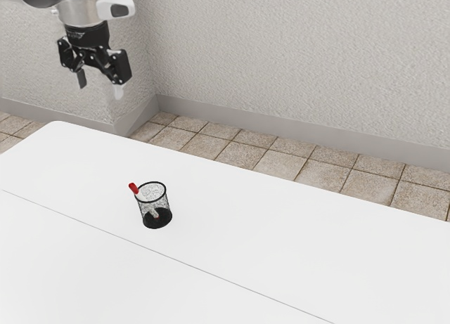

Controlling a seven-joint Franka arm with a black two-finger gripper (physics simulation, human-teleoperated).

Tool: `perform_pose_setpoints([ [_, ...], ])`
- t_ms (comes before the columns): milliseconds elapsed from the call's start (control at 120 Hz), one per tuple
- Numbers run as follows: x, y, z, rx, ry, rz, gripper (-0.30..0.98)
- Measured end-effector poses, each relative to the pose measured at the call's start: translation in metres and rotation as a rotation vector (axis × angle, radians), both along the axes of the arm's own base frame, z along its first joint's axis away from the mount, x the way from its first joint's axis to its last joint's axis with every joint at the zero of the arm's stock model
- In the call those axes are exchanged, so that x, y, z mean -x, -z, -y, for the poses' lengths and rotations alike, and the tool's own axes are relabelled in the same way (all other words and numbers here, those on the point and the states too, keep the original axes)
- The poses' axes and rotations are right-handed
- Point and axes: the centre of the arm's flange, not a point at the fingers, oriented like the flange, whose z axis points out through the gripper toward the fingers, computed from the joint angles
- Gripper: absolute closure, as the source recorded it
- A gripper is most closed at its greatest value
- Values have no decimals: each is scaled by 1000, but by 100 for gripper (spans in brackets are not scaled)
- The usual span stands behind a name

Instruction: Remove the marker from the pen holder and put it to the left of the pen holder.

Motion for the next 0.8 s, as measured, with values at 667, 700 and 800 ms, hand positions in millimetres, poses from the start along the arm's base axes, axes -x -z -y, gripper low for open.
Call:
perform_pose_setpoints([
  [667,2,192,-5,17,-22,-12,0],
  [700,3,197,-9,25,-35,-2,0],
  [800,4,207,-23,43,-65,23,0],
])
